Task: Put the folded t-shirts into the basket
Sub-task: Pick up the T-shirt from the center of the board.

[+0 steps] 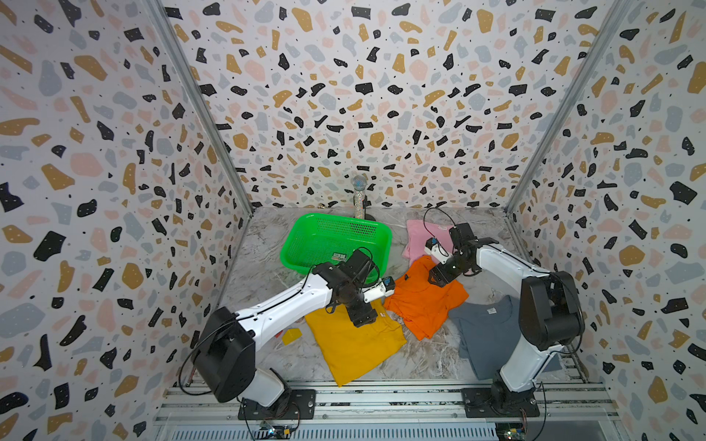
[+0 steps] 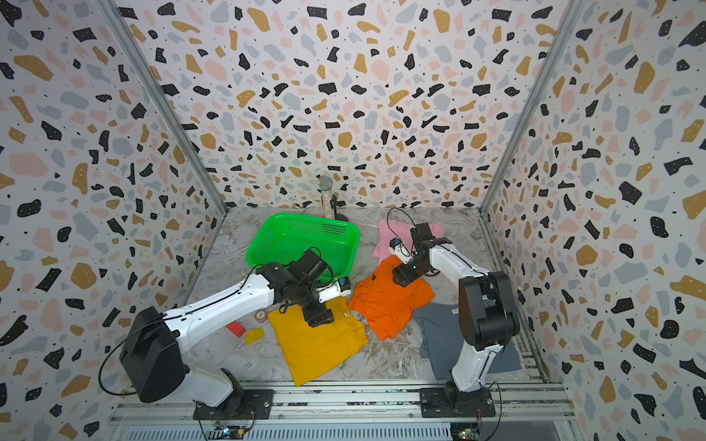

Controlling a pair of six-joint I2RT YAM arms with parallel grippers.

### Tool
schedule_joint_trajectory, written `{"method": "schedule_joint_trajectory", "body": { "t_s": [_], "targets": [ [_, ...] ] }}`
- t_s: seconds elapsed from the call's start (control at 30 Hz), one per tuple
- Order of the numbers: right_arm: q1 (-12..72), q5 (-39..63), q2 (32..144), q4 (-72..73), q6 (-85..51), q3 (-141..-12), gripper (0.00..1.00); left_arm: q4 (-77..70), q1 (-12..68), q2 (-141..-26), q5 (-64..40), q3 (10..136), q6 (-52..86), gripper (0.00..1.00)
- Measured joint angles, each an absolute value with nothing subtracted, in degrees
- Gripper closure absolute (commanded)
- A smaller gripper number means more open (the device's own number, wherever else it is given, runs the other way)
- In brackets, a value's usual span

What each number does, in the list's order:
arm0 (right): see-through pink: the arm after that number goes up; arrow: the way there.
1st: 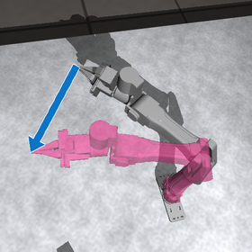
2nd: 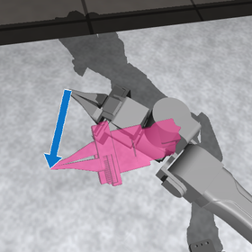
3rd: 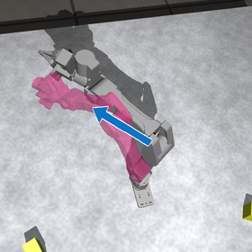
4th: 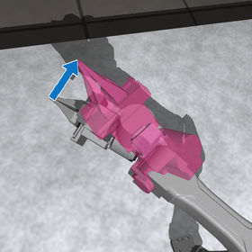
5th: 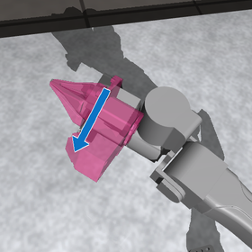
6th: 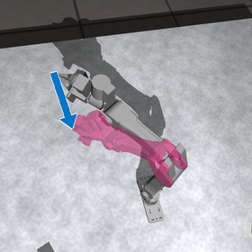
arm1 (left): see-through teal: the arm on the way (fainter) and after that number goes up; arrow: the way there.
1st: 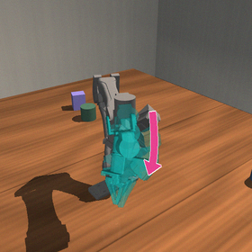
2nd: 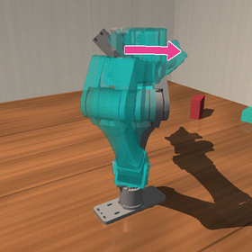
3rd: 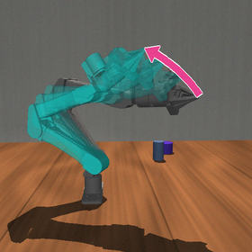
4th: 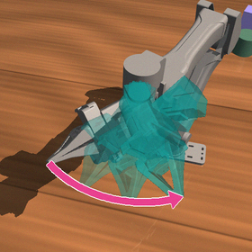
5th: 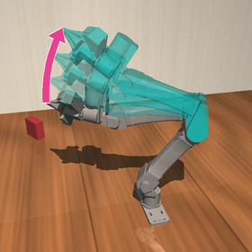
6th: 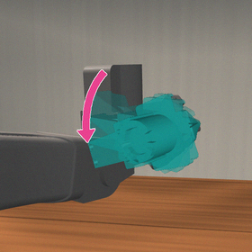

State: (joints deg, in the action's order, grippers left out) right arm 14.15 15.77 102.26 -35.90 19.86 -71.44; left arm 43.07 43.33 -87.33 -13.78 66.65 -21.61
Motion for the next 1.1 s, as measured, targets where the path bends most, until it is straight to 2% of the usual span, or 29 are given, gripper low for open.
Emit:
{"method": "schedule_joint_trajectory", "body": {
  "t_s": [0.33, 0.57, 0.83, 1.1],
  "targets": [
    [13.45, 16.6, 102.21, -43.53, 19.75, -65.28, 0.37, 37.21, 45.45, -90.19, -13.3, 67.57, -18.48, 0.25],
    [12.62, 19.9, 97.21, -48.62, 20.49, -60.99, 0.4, 35.33, 46.54, -93.65, -12.67, 68.38, -18.15, 0.24],
    [9.47, 24.21, 92.44, -52.1, 21.04, -62.76, 0.27, 34.79, 48.36, -101.45, -8.8, 76.49, -15.97, 0.22],
    [7.73, 22.37, 99.85, -43.4, 16.1, -72.12, 0.25, 39.33, 48.62, -113.12, -1.3, 89.73, -13.15, 0.19]
  ]
}}
